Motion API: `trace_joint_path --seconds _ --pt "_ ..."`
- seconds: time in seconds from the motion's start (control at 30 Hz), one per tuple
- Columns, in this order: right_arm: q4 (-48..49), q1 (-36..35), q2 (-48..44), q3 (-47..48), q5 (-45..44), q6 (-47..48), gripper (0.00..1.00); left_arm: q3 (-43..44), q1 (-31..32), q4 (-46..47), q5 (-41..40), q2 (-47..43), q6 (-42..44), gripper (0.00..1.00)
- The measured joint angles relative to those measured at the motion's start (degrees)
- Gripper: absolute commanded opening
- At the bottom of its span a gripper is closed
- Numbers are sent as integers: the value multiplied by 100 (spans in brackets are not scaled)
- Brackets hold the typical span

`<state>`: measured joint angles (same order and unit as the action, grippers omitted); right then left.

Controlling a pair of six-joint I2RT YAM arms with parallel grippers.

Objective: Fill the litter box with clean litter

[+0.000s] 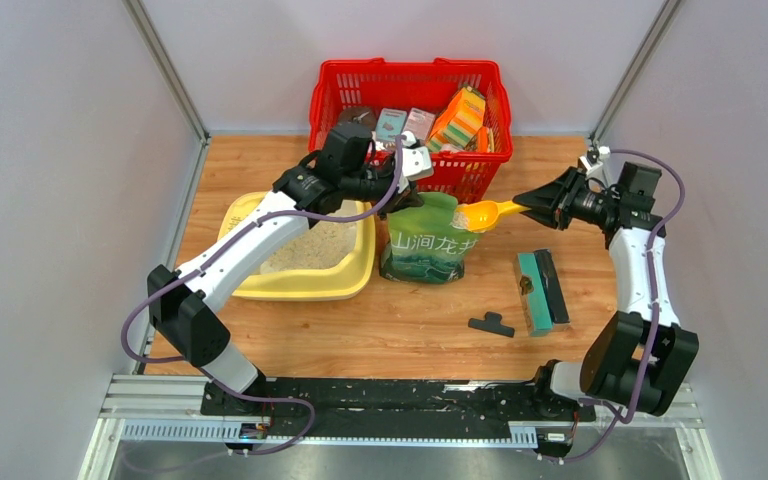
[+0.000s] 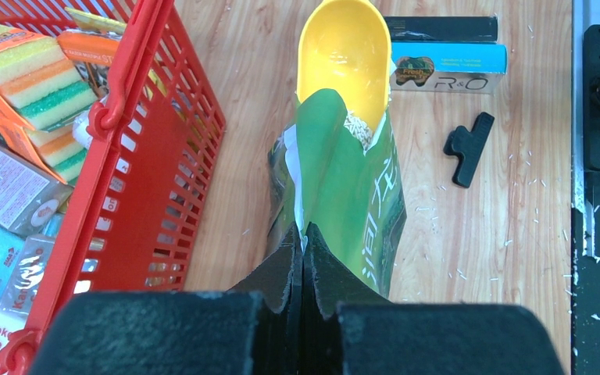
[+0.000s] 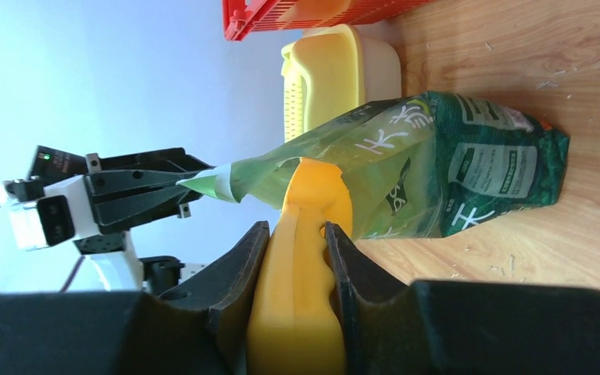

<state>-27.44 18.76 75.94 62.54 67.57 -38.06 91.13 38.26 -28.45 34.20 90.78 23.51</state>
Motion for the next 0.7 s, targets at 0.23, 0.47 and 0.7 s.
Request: trace_joint_path --seconds 0.23,0.47,0.7 --pt "138 393 -2 -94 313 -404 0 0 2 11 -44 -2 0 0" --pt "203 520 -2 -229 461 -398 0 0 -2 -13 -90 -2 0 0" --pt "715 619 92 -885 857 -627 0 0 -2 -61 -87 -2 0 0"
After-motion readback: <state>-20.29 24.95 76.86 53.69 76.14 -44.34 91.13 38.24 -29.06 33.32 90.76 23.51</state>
